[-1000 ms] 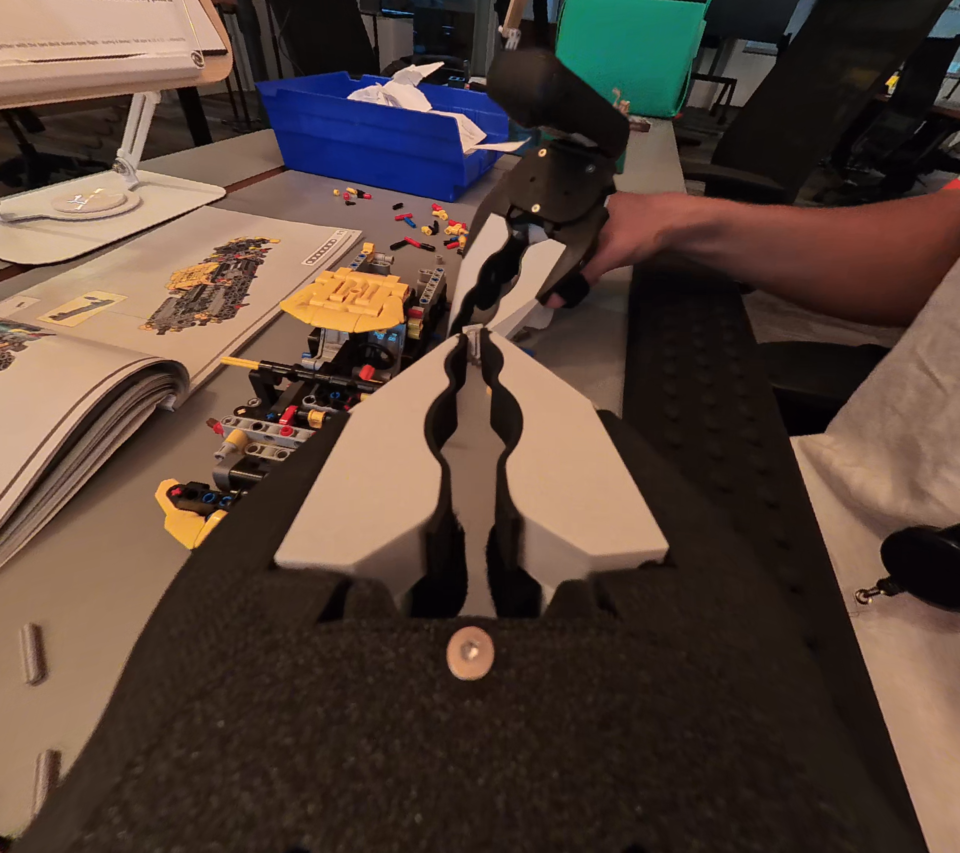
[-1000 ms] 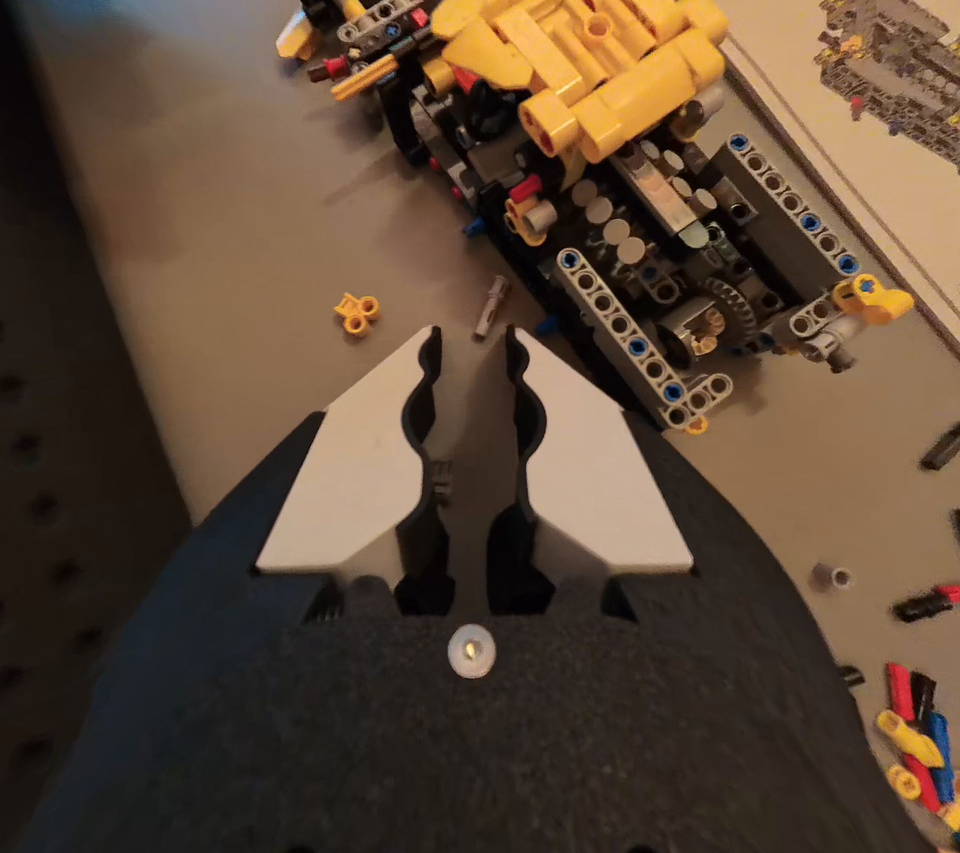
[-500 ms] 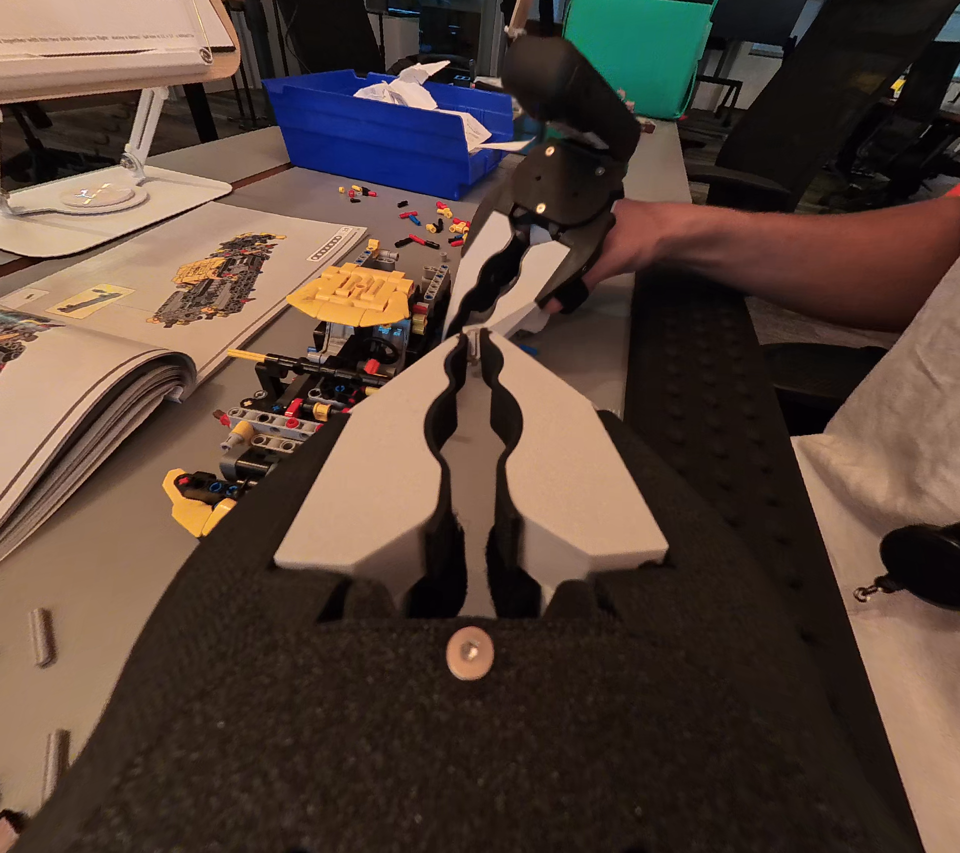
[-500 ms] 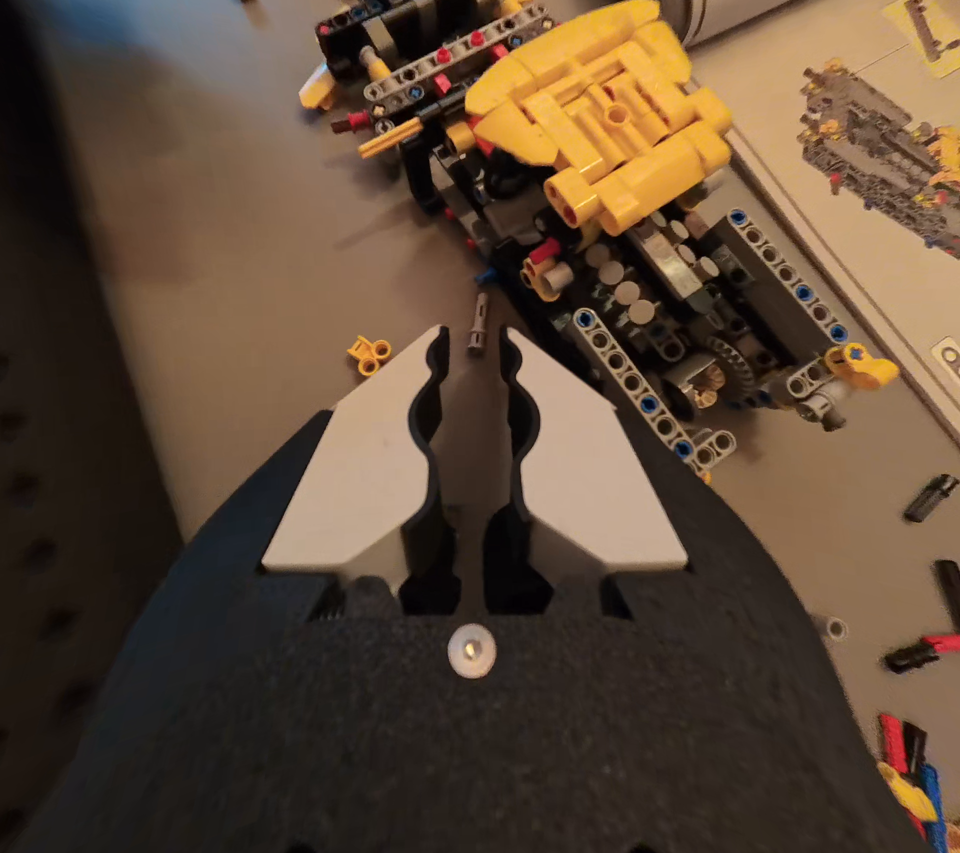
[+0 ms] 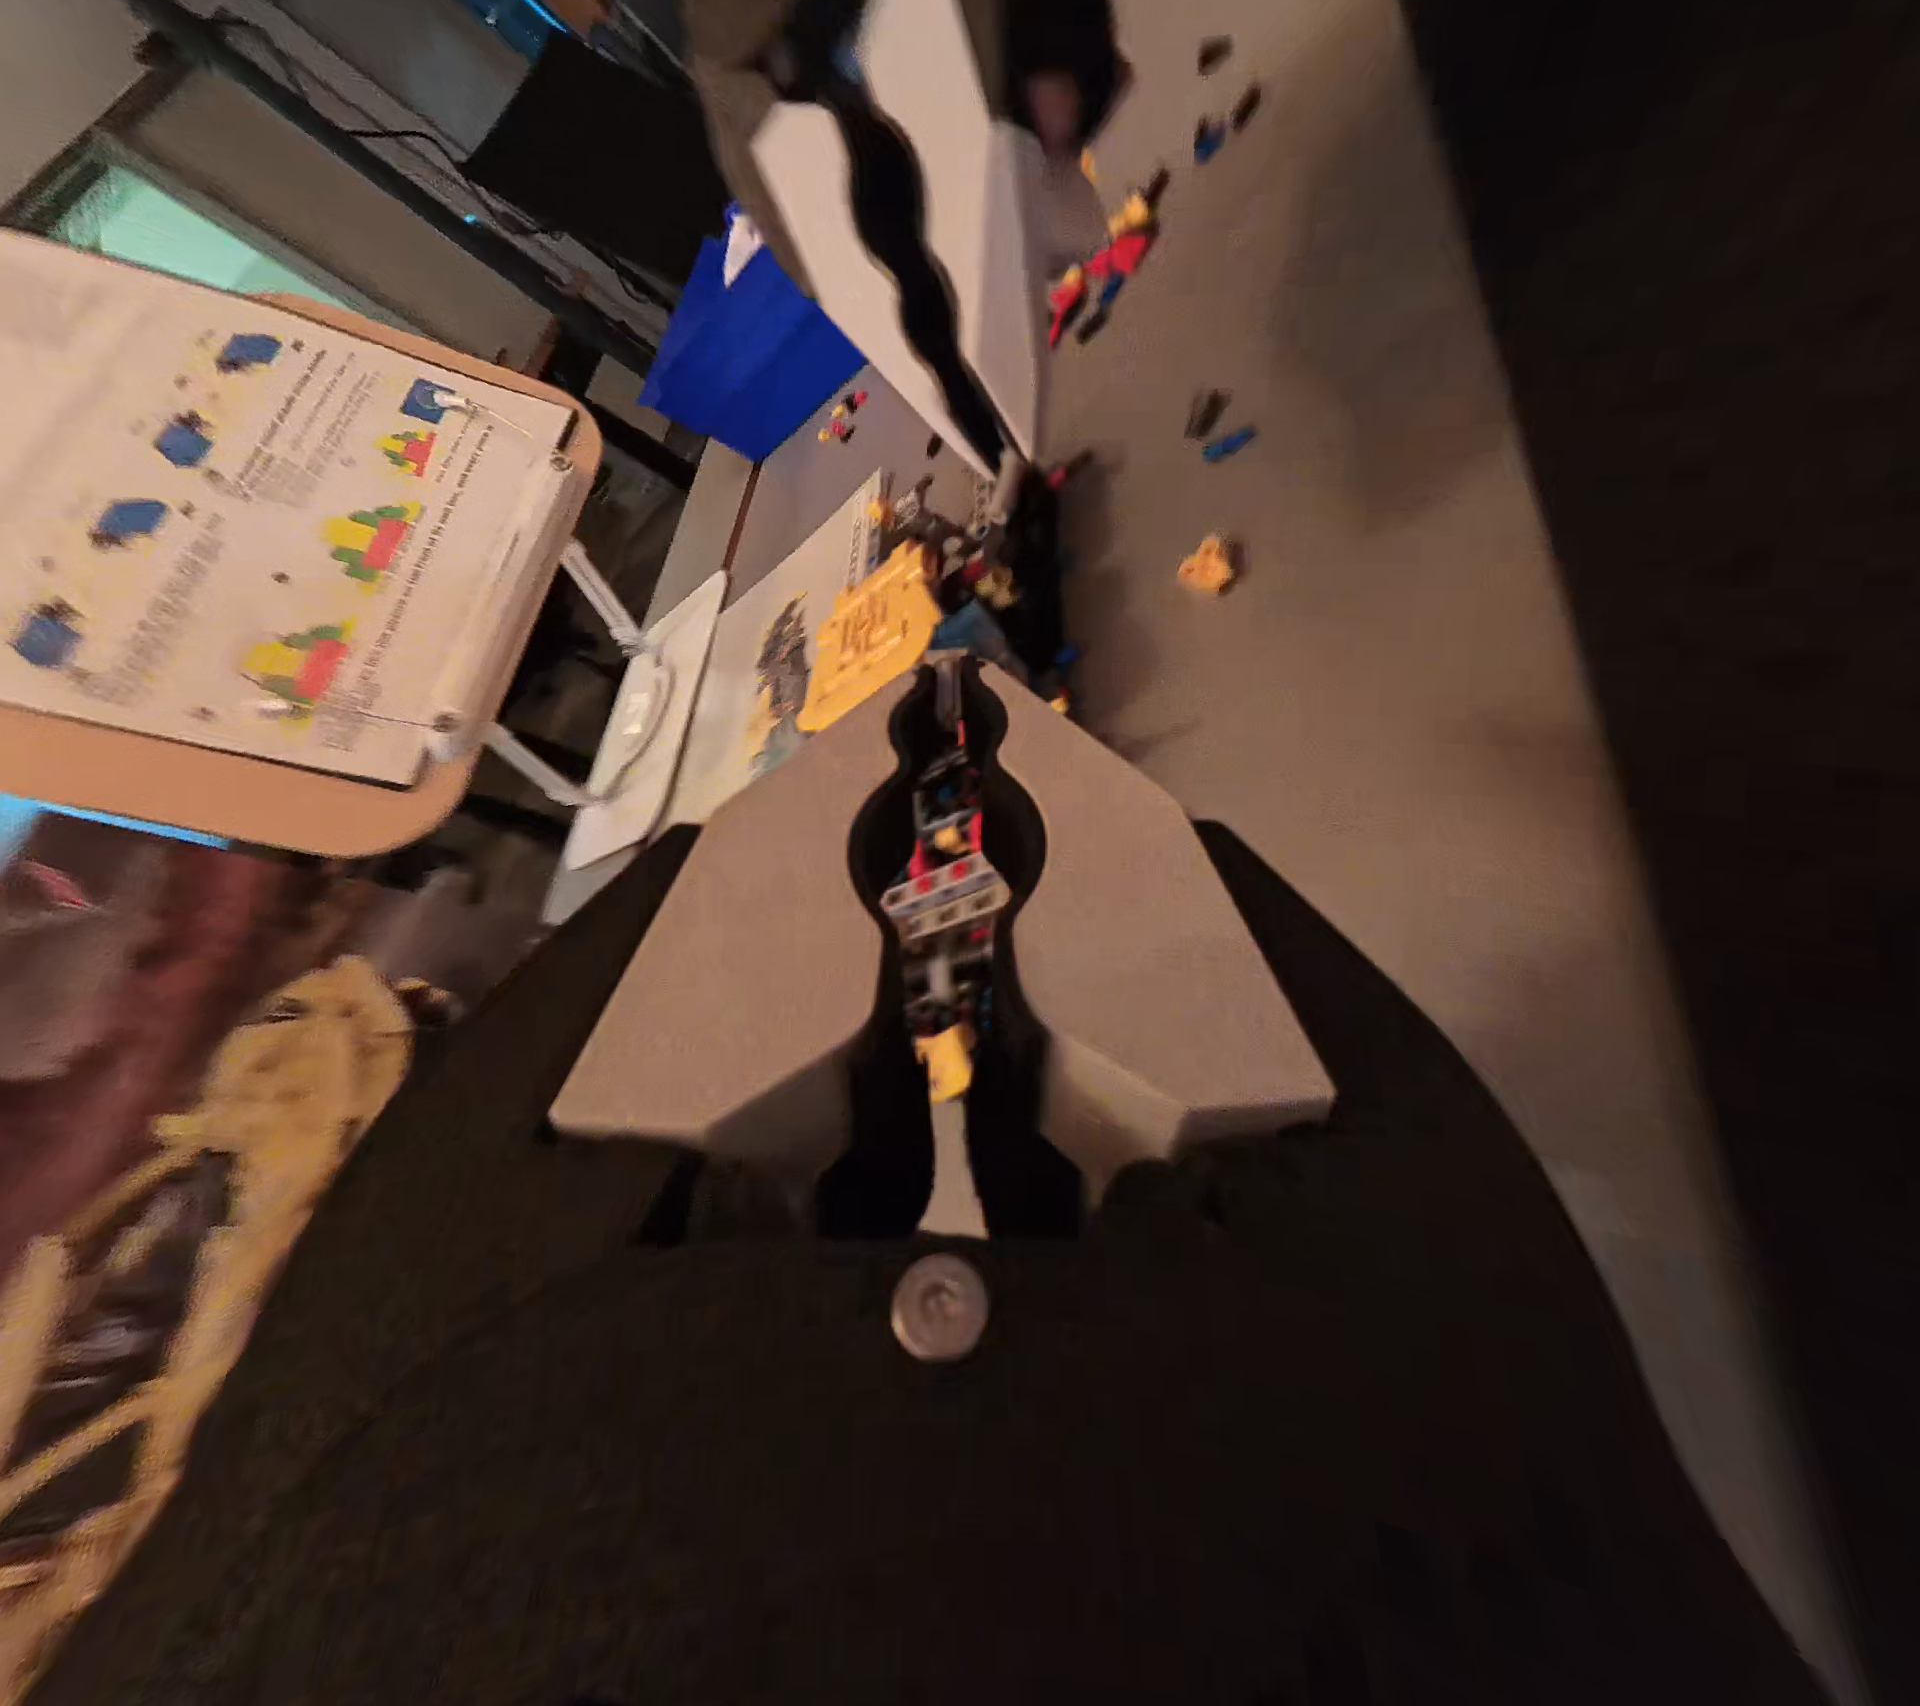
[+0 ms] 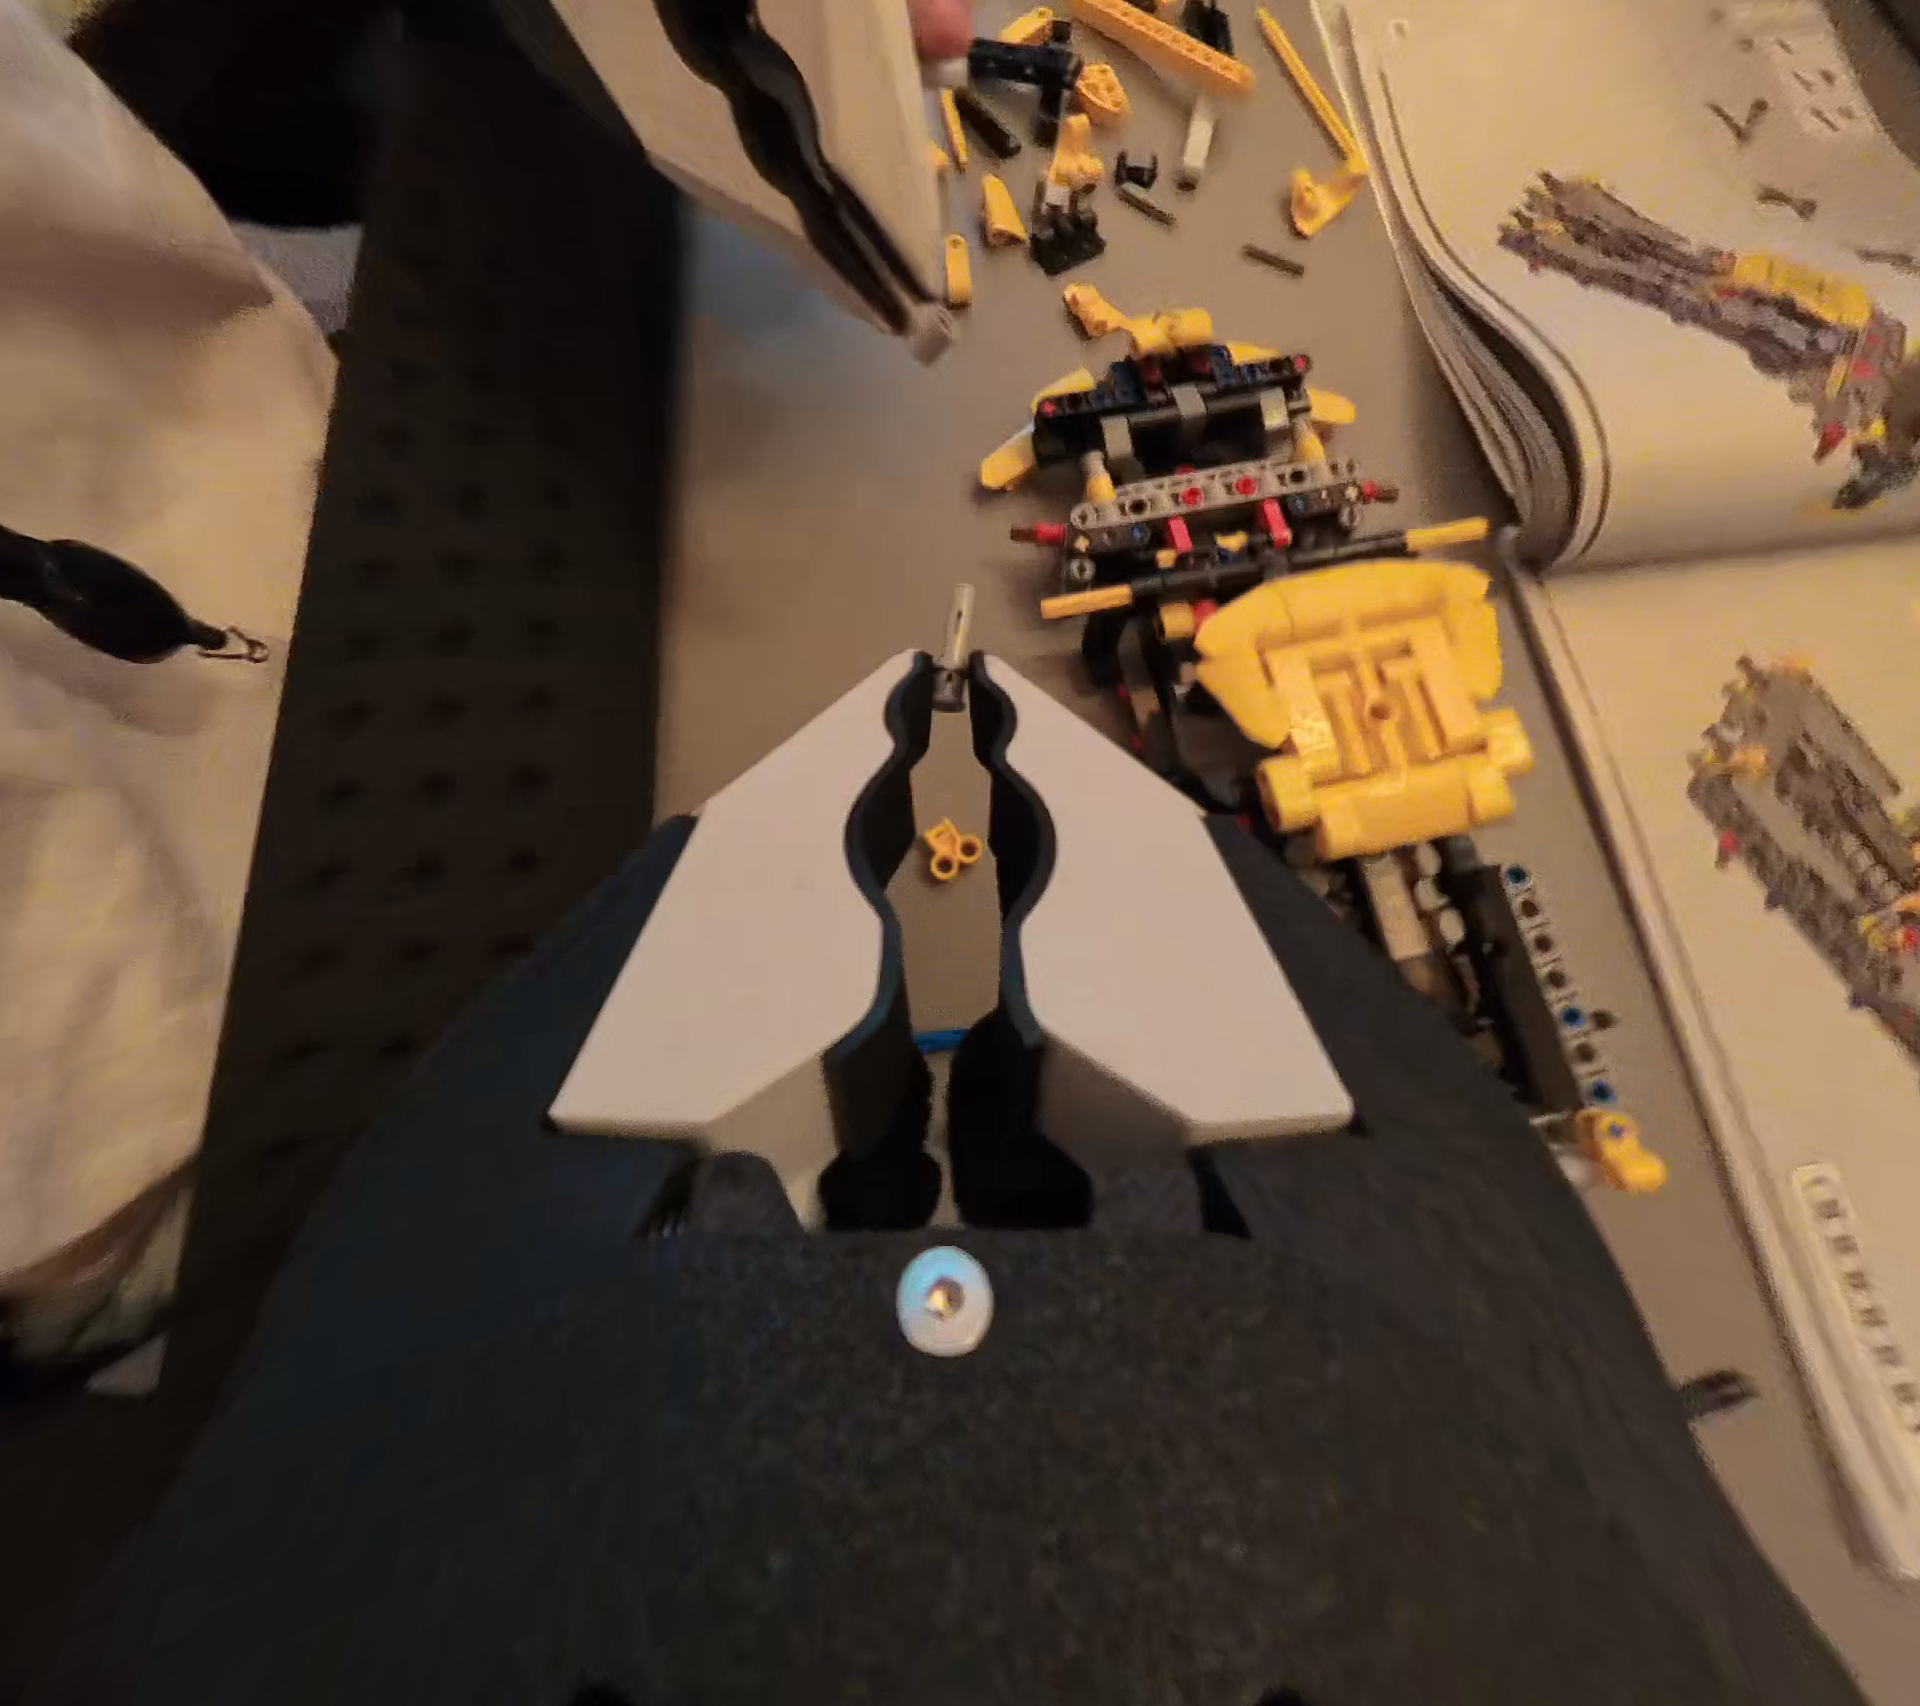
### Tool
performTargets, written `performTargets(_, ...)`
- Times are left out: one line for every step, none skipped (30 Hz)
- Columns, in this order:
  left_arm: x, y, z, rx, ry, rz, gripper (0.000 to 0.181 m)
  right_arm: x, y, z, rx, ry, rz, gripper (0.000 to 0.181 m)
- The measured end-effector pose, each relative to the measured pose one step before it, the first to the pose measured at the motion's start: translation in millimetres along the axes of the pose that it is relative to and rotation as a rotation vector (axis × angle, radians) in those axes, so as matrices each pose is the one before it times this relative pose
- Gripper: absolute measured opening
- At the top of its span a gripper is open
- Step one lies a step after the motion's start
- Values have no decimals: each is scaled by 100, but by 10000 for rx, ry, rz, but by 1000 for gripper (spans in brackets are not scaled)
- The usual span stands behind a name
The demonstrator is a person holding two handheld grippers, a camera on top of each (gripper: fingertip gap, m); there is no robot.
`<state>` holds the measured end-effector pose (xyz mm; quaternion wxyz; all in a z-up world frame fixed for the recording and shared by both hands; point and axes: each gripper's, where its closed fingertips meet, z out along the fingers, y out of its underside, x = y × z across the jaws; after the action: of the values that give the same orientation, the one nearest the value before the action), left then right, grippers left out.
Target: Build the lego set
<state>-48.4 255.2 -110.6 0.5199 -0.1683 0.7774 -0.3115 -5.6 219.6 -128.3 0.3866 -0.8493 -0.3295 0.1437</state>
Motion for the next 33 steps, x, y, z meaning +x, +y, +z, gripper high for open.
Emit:
performTargets(-350,125,-70,-302,19,651,4,150,-745,-161,-222,-18,-302,6)
performTargets(-367,109,-84,-222,29,592,4,435,-839,-34,-141,194,-430,6)
performTargets(-322,324,-54,-317,49,583,4,559,-701,4,-212,294,-656,6)
performTargets(-229,516,-32,-377,86,617,4,790,-509,16,-353,421,-789,6)
performTargets(-118,438,-51,-258,128,636,4,943,-486,-13,-412,489,-829,6)
performTargets(34,351,-37,-161,242,482,4,519,-664,5,-275,242,-894,6)
performTargets(90,252,-59,-98,315,294,4,196,-787,28,-122,165,-1252,6)
performTargets(48,70,-144,28,303,180,4,726,-779,-73,-65,642,-1663,6)
performTargets(-126,-110,-206,138,193,82,4,926,-717,-127,-1,780,-1786,6)
performTargets(-334,-177,-244,169,68,0,4,763,-532,-38,16,579,-1613,6)
performTargets(-364,-250,-251,196,50,-78,4,331,-202,98,-56,232,-1123,6)
performTargets(-392,-330,-271,224,57,-203,4,151,82,193,-123,75,-696,6)
performTargets(-484,-431,-307,298,30,-392,4,-230,-150,150,149,-112,-452,6)
performTargets(-355,-592,-342,422,188,-679,4,-468,-324,83,375,-253,-263,6)
performTargets(-165,-560,-315,423,363,-876,4,49,-286,-93,327,15,-91,6)
performTargets(-232,-520,-343,439,300,-867,4,172,-544,-276,538,42,-33,6)
performTargets(13,-625,-391,541,498,-958,4,532,-629,-429,615,219,-140,6)
performTargets(279,-761,-469,620,746,-1142,4,866,-451,-473,562,395,-144,6)
performTargets(-37,-901,-566,769,561,-1082,4,833,-322,-406,530,292,-19,6)
performTargets(-173,-964,-623,886,504,-941,4,665,-403,-222,584,111,139,6)
performTargets(-402,-1119,-679,956,449,-879,4,883,-389,-94,503,294,221,6)
performTargets(-618,-1723,-833,1316,377,-825,4,1030,-119,88,281,437,273,6)
performTargets(-284,-2256,-980,1583,678,-862,4,905,-30,283,248,340,417,6)
performTargets(-332,-2242,-961,1468,581,-731,4,993,-55,305,271,451,457,6)
performTargets(-384,-1853,-783,1207,323,-362,4,1088,75,262,213,549,537,6)
performTargets(-216,-1221,-516,843,308,-247,4,1203,313,179,74,638,771,6)
performTargets(-286,-782,-313,677,199,-235,4,1168,116,-7,209,665,1085,6)
performTargets(-95,-645,-143,717,245,-254,4,1106,0,-173,319,649,1349,6)
performTargets(93,-293,20,550,336,-336,3,1099,258,-333,223,712,1449,6)
performTargets(-114,104,139,335,158,-283,4,967,227,-458,222,636,1234,6)
performTargets(-229,401,126,180,56,-234,3,48,-22,-298,312,42,749,5)
performTargets(-233,483,-5,160,77,-253,3,-302,454,-82,-154,-131,74,6)
performTargets(-329,330,-239,290,31,-275,3,-153,827,-13,-569,29,-306,6)
